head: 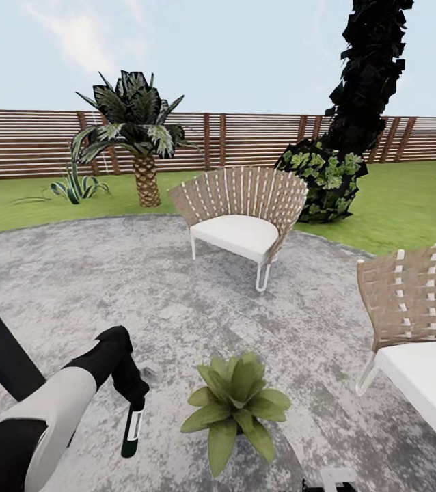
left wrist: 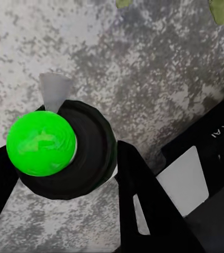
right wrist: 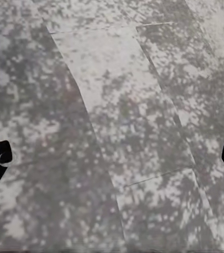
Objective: Pick up the pesticide atomizer in the garden and spray insectifuge to fully cover both potted plants in the garden.
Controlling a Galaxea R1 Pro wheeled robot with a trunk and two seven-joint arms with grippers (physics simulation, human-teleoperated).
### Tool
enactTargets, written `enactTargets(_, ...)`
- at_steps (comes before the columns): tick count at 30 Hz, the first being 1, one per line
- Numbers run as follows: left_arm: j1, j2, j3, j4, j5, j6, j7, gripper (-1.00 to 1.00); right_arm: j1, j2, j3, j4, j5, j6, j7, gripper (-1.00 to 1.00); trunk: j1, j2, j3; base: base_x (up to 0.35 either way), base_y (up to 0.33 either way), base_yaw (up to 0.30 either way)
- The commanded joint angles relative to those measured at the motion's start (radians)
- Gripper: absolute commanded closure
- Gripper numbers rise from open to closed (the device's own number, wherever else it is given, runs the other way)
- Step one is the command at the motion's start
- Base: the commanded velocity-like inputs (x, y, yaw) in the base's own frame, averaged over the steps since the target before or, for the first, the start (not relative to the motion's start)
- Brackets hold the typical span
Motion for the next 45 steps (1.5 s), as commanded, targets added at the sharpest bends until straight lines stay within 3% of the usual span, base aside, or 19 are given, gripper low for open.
enactTargets(1,0.002,0.000,-0.005,-0.001,-0.012,0.009,-0.005,1.00,-0.001,-0.001,0.005,0.002,0.006,0.000,-0.008,-1.00,0.000,0.000,0.000,0.003,-0.001,-0.287)
enactTargets(4,0.011,-0.005,-0.001,0.012,-0.053,0.007,-0.002,1.00,-0.001,-0.002,0.005,0.002,0.006,0.000,-0.008,-1.00,0.000,0.000,0.001,0.001,0.000,-0.280)
enactTargets(5,0.042,-0.006,-0.002,0.009,-0.060,0.005,-0.001,1.00,-0.001,-0.002,0.005,0.001,0.006,0.000,-0.008,-1.00,0.000,0.000,0.001,0.000,0.000,-0.080)
enactTargets(10,0.087,0.007,-0.004,0.011,-0.063,0.001,0.001,1.00,-0.001,-0.009,0.005,0.002,0.006,0.000,-0.008,-1.00,0.000,0.000,0.002,0.000,0.000,-0.018)
enactTargets(12,0.119,0.016,-0.002,0.003,-0.066,-0.082,0.002,1.00,-0.001,-0.010,0.006,0.002,0.007,0.000,-0.008,-1.00,0.000,0.000,0.002,0.000,0.000,-0.001)
enactTargets(15,0.124,0.015,0.000,-0.001,-0.065,-0.119,0.002,1.00,-0.001,-0.010,0.006,0.002,0.007,0.000,-0.008,-1.00,0.000,0.000,0.002,0.000,0.000,-0.076)
enactTargets(23,0.123,-0.006,0.000,-0.004,-0.065,-0.125,0.004,1.00,-0.001,-0.010,0.006,0.001,0.006,0.000,-0.008,-1.00,0.000,0.000,0.002,0.131,0.000,-0.136)
enactTargets(28,0.125,-0.004,-0.004,0.001,-0.068,-0.127,0.081,1.00,-0.001,-0.010,0.005,0.001,0.006,0.000,-0.008,-1.00,0.000,0.000,0.002,0.061,0.000,-0.241)
enactTargets(32,0.142,0.008,-0.004,0.014,-0.075,-0.132,0.124,1.00,-0.001,-0.011,0.005,0.001,0.006,0.000,-0.009,-1.00,0.000,0.000,0.002,0.004,0.000,-0.217)
enactTargets(37,0.191,0.010,-0.003,0.015,-0.075,-0.136,0.126,1.00,-0.001,-0.011,0.005,0.002,0.006,0.000,-0.009,-1.00,0.000,0.000,0.002,0.000,0.000,-0.023)
enactTargets(45,0.233,0.048,0.002,0.013,-0.069,-0.199,0.126,1.00,-0.001,-0.011,0.005,0.001,0.007,0.001,-0.008,-1.00,0.000,0.000,0.002,-0.001,0.027,0.000)
